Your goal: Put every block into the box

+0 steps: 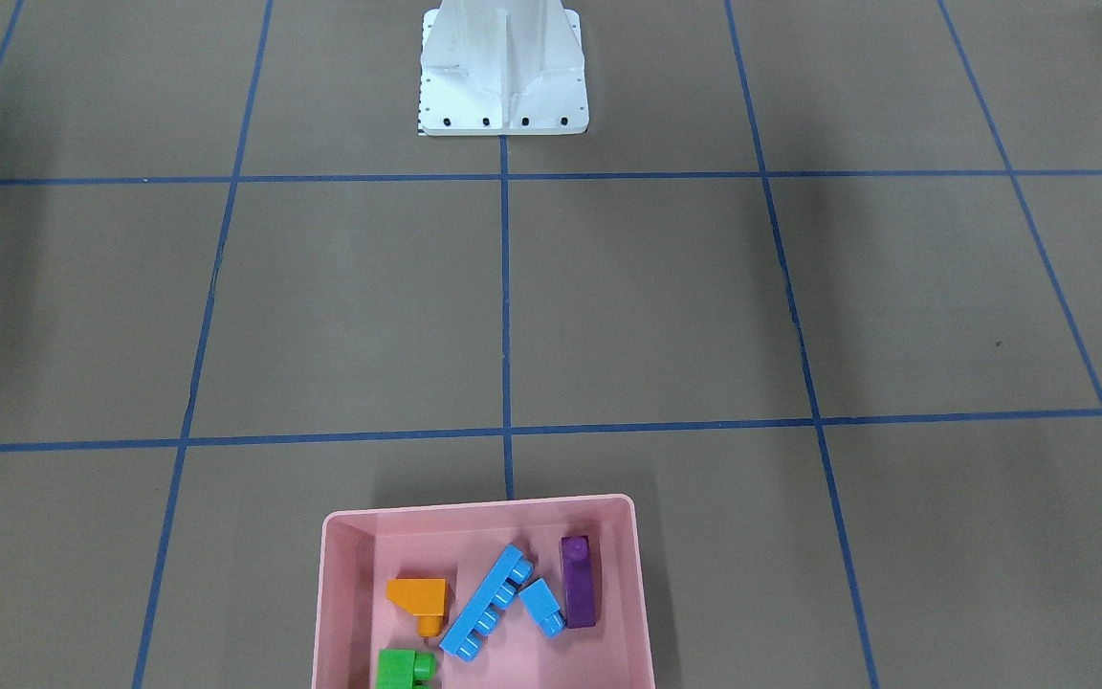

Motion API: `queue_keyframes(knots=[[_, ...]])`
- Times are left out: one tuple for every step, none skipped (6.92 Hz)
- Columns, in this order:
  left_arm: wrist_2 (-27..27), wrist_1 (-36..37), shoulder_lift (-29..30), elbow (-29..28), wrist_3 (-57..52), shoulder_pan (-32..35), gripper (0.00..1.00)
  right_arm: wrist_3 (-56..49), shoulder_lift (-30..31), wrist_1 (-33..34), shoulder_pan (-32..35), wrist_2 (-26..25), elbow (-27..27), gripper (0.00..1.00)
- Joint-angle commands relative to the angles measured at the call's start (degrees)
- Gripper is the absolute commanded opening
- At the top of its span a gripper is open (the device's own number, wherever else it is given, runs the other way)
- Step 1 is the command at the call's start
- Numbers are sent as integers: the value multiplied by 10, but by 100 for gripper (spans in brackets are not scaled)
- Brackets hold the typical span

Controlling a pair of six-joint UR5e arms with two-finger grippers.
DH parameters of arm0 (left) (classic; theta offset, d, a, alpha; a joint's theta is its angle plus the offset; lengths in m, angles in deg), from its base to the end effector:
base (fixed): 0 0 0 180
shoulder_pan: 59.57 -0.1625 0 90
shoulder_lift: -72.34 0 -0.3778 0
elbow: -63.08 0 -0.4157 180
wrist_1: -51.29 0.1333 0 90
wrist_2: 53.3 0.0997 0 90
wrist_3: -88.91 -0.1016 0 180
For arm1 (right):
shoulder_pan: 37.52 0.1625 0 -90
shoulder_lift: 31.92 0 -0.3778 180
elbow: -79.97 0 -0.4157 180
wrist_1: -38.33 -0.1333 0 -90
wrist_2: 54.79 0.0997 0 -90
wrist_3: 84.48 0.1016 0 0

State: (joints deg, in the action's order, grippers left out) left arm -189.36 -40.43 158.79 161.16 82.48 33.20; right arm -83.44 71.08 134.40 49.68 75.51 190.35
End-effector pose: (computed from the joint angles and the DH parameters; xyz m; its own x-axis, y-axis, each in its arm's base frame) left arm -0.0841 -0.4943 0.5660 0.6979 0.1557 -0.6991 -0.0303 0.9816 0.1883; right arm 0.0466 -0.4315 0.5524 0.7618 -0.0339 0.6469 0.0350 0.9993 0.0111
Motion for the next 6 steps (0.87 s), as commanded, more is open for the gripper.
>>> queue_keyframes(knots=[[-5,3,1,-1,1,-1,100,-1,2,0,2,0,2,100],[-5,-2,0,2,0,-1,100,0,2,0,2,0,2,100],[-5,-4,1,-2,0,-1,100,1,2,0,1,0,2,100],[-5,-5,1,-2,-1,-1,100,2,2,0,1,0,2,100],[-4,-5,0,-4,0,-1,100,2,2,0,1,0,1,100],[-5,-4,0,-3,0,-1,100,3,2,0,1,0,2,100]])
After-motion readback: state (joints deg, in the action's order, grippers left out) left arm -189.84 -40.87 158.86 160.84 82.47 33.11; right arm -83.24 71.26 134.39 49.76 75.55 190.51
